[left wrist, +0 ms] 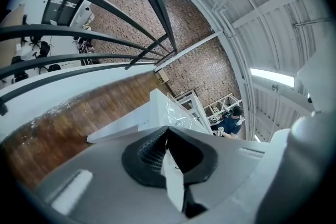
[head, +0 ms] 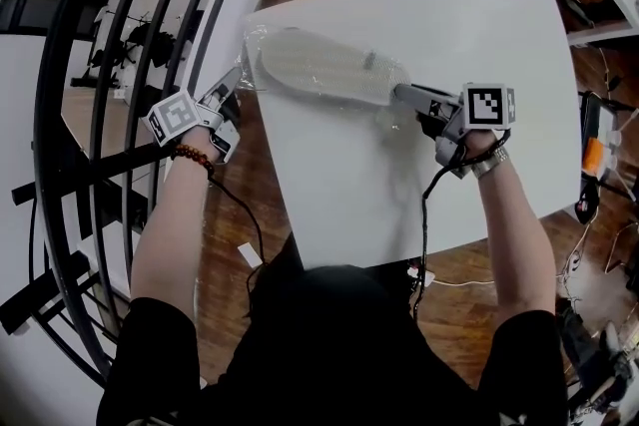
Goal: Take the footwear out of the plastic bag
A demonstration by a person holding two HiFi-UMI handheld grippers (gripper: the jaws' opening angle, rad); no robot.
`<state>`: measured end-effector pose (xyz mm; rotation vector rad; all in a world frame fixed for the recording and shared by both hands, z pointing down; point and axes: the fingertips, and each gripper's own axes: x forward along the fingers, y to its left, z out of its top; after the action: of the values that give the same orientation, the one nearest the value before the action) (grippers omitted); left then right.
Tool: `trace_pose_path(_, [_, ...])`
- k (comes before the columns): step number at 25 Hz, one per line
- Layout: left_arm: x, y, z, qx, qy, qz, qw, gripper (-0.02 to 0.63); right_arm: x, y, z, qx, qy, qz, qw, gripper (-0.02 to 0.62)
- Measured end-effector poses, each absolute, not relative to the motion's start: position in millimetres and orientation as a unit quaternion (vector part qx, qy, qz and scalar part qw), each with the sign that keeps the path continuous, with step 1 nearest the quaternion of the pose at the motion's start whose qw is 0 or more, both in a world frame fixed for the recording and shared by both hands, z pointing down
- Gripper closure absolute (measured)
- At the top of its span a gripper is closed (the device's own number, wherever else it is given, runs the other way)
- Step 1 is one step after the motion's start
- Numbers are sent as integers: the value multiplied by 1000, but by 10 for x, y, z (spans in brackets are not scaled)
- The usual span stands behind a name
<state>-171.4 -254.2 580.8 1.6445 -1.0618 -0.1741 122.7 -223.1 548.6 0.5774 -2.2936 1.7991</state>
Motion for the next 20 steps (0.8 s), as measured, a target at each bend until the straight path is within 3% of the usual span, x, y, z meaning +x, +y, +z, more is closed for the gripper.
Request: trace_pose_path(20, [-1768, -2534, 5747, 690, -472, -79, 543, 591, 1871, -2113, 5407, 244, -765, 592, 67, 534])
